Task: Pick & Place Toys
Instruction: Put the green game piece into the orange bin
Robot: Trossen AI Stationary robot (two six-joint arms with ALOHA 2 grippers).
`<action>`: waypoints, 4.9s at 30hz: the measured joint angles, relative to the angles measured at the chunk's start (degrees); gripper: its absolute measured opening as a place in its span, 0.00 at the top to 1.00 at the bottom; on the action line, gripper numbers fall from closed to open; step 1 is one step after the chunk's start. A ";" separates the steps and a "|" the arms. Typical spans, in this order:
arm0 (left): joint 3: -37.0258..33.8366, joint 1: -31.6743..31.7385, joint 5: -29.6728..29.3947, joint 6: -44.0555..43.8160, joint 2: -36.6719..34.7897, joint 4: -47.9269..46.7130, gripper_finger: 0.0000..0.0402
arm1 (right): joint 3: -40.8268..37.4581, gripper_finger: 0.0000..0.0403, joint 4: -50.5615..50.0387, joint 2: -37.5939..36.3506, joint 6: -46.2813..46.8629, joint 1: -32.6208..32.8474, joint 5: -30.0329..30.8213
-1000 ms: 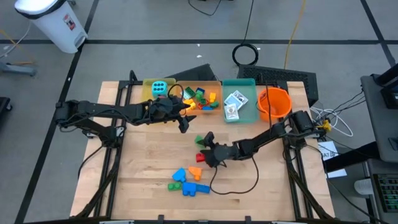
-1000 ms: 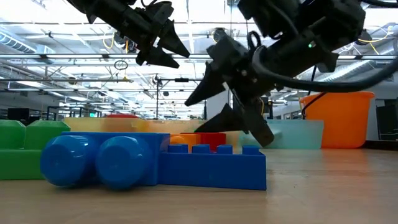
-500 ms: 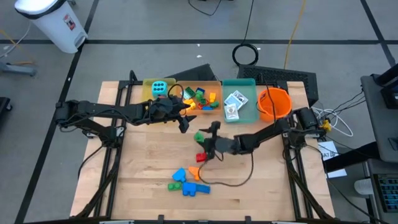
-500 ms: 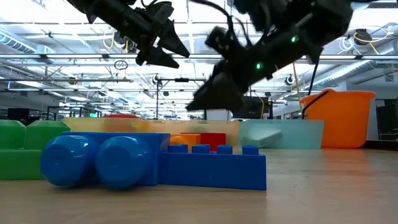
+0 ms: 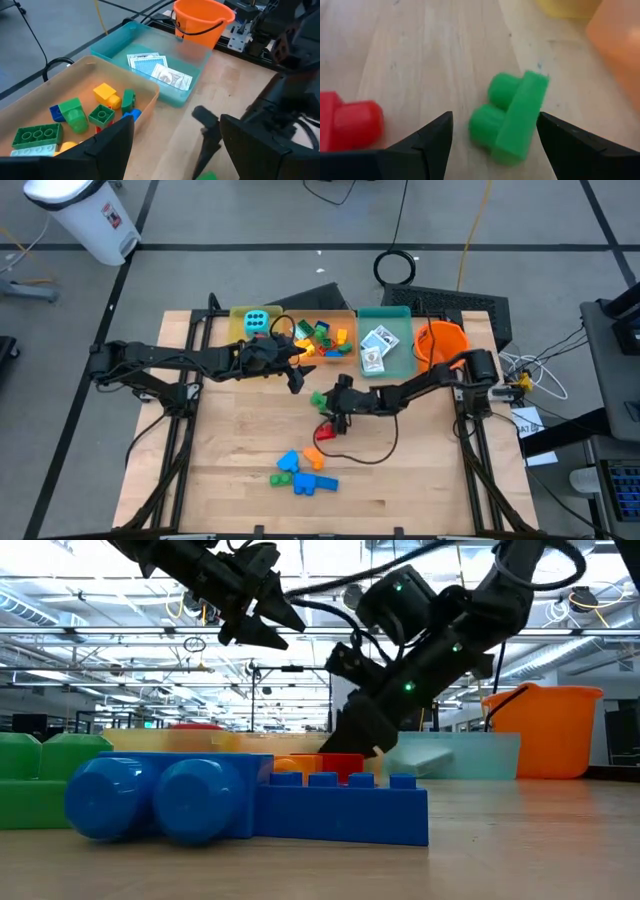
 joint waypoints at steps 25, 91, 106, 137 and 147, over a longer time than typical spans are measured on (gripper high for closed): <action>0.00 0.00 0.00 -0.59 0.00 -0.09 0.26 | 0.11 0.64 0.61 1.66 -4.34 -0.80 -1.61; -0.04 -0.54 12.85 -9.95 13.86 22.95 0.84 | 0.02 0.99 -9.34 -18.73 -24.27 7.40 25.37; 0.07 7.87 10.31 -8.28 13.27 24.16 1.00 | 0.15 0.90 -8.90 -18.68 -22.38 7.47 24.54; 0.07 6.38 15.50 -3.96 13.29 19.08 0.84 | 0.02 0.31 -31.10 -11.12 9.67 -6.31 -0.66; 0.07 6.36 15.50 -4.04 13.29 19.12 0.84 | 0.09 0.59 -32.39 -9.26 10.57 -5.52 -0.75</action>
